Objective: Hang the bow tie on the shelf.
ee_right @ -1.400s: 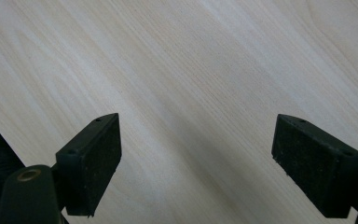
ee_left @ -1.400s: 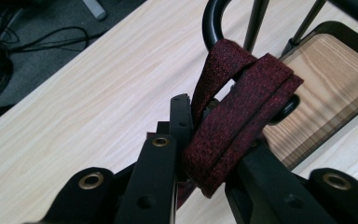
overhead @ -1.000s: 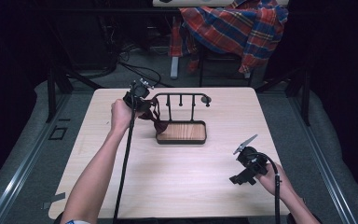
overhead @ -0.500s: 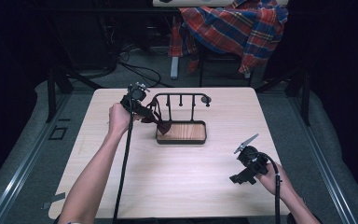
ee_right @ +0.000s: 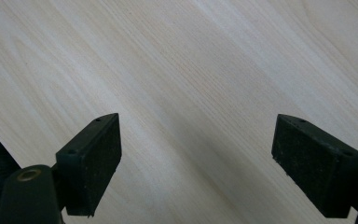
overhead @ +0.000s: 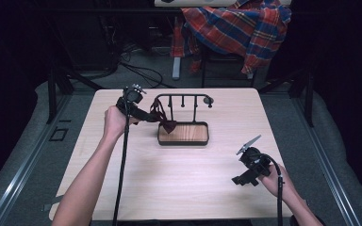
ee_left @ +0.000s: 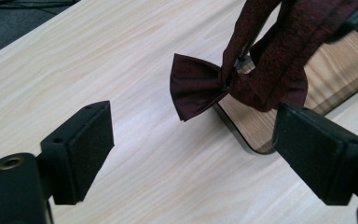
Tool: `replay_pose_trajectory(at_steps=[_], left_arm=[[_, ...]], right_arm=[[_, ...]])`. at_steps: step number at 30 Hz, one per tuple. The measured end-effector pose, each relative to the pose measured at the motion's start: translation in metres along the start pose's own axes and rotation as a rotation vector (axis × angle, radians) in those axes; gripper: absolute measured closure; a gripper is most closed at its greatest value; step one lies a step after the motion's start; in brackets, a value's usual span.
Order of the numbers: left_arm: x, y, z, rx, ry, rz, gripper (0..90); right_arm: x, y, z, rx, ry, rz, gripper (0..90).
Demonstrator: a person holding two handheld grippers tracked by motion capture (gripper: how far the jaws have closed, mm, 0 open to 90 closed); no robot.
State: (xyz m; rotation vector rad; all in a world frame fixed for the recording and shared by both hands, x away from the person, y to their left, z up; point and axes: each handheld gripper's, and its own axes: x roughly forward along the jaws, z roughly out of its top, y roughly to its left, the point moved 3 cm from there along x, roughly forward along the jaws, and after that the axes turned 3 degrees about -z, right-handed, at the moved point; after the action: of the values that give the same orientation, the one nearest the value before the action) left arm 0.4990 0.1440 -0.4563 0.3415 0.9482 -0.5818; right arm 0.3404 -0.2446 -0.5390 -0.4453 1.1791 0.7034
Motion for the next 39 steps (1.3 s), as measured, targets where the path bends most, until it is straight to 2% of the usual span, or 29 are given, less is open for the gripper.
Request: replay_pose_trajectory(at_steps=[8,10,18,21,25,30,33,34,37,39], left_arm=[[-0.013,-0.005,-0.017,0.011,0.02,-0.012,7.2],[-0.017,-0.006,-0.021,0.011,0.011,-0.008,6.0],[-0.03,-0.014,-0.042,0.016,-0.019,-0.01,2.9],[-0.033,-0.018,-0.051,0.021,-0.01,-0.016,1.9],[-0.037,-0.02,-0.064,0.035,0.008,0.02,1.2],[-0.039,-0.023,-0.082,0.021,0.02,0.035,0.3],[-0.039,-0.026,-0.098,0.015,0.049,0.032,0.1],[-0.039,-0.026,-0.098,0.015,0.049,0.032,0.1],[-0.036,-0.028,-0.111,0.015,0.084,0.028,0.1],[-0.035,-0.03,-0.115,0.014,0.086,0.027,0.1]], right_arm=[[-0.002,0.0,-0.001,-0.005,0.001,-0.012,15.7],[-0.002,0.0,-0.001,0.012,-0.017,-0.007,15.7],[-0.002,0.001,0.0,-0.012,0.001,-0.004,15.7],[-0.002,0.002,0.0,-0.015,0.004,-0.005,15.7],[-0.001,0.002,0.0,-0.016,0.006,-0.002,15.7],[0.0,0.004,-0.001,-0.017,0.01,-0.008,15.7],[0.0,0.004,-0.001,-0.029,0.017,-0.014,15.7],[0.0,0.004,-0.001,-0.029,0.017,-0.014,15.7],[0.0,0.005,0.0,-0.026,0.017,-0.005,15.7],[0.0,0.005,0.0,-0.032,0.02,-0.011,15.7]])
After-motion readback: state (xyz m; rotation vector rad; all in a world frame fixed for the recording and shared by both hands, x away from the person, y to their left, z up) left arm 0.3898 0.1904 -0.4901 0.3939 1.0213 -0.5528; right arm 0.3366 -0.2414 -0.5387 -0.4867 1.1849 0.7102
